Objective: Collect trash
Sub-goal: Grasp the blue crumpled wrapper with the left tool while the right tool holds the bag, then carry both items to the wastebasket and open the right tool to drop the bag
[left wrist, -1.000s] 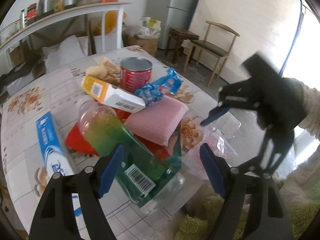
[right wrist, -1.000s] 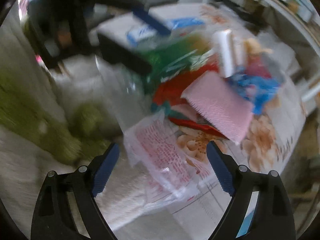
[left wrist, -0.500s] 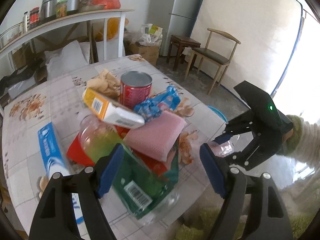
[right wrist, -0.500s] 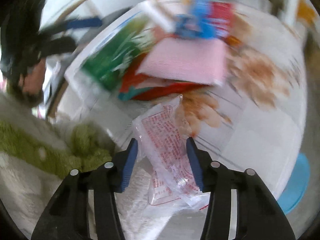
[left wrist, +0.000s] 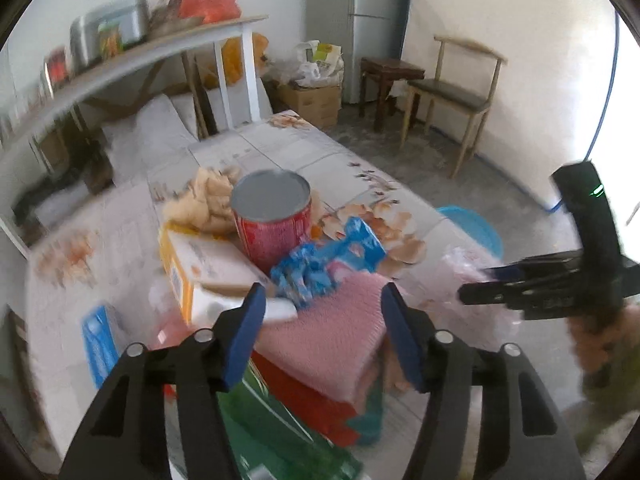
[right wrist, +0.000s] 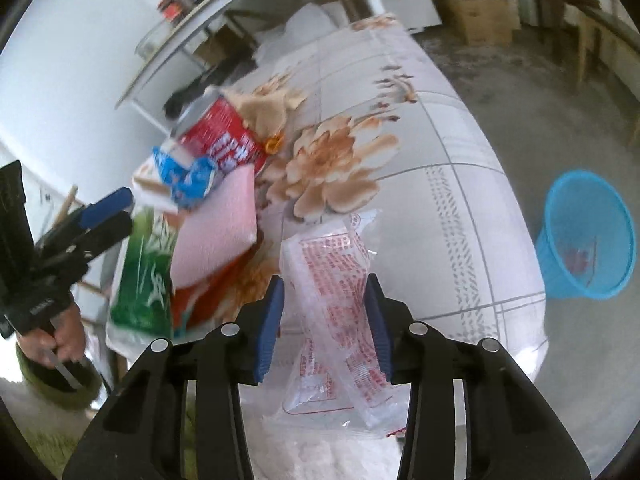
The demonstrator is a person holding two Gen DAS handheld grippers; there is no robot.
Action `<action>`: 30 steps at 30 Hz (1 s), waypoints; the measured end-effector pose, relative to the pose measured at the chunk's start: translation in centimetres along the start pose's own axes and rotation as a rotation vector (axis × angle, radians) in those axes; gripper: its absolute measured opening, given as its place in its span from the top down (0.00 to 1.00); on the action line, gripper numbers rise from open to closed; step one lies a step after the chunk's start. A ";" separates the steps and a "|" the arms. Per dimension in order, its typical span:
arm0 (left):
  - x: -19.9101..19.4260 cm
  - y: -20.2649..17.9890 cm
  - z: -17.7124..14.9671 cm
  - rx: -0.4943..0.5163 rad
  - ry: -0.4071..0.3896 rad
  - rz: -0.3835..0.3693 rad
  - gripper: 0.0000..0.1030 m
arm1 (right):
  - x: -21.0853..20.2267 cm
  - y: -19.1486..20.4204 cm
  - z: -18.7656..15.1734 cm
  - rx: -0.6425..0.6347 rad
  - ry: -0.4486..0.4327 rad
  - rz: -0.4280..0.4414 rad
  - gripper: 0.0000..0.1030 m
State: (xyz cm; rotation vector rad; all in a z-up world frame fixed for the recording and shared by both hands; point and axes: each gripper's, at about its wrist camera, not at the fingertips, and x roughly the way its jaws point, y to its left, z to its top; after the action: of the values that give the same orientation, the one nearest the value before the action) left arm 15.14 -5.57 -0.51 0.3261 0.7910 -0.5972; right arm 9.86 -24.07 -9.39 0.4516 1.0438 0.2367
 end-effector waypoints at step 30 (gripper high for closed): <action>0.6 -8.3 -0.1 0.524 -0.118 0.339 0.90 | -3.3 -1.9 0.3 0.031 -0.061 0.036 0.73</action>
State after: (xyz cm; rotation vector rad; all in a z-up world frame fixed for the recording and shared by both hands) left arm 10.32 -12.25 -1.47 0.8795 0.4404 -0.4901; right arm 8.51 -27.13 -7.61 0.5033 0.9817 0.2378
